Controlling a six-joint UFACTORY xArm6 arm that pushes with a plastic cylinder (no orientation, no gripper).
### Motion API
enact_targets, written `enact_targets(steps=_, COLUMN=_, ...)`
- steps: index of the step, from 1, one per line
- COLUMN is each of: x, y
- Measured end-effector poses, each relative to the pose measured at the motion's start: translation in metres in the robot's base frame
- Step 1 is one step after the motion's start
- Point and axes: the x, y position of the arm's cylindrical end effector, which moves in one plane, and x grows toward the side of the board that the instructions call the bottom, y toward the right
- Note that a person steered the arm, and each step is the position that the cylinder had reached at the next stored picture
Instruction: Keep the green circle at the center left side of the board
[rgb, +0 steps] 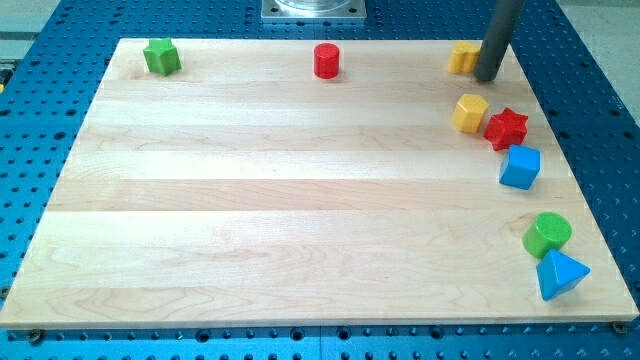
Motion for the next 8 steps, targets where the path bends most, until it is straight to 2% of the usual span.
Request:
enact_targets(steps=6, x=0.002, y=0.006)
enact_targets(steps=8, x=0.049, y=0.025)
